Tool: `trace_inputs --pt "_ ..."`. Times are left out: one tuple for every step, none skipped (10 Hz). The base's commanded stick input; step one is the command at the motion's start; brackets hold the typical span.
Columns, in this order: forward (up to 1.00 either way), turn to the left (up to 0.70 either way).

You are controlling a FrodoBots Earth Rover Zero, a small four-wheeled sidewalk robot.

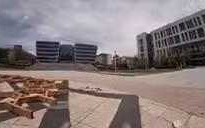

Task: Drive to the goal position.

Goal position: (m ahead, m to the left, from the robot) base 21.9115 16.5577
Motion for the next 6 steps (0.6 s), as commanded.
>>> trace_inputs --pt "0.70 0.05" --pt "0.70 0.17" --pt "0.70 0.29" --pt "0.70 0.25" --pt "0.70 0.13" --pt "0.70 0.00"
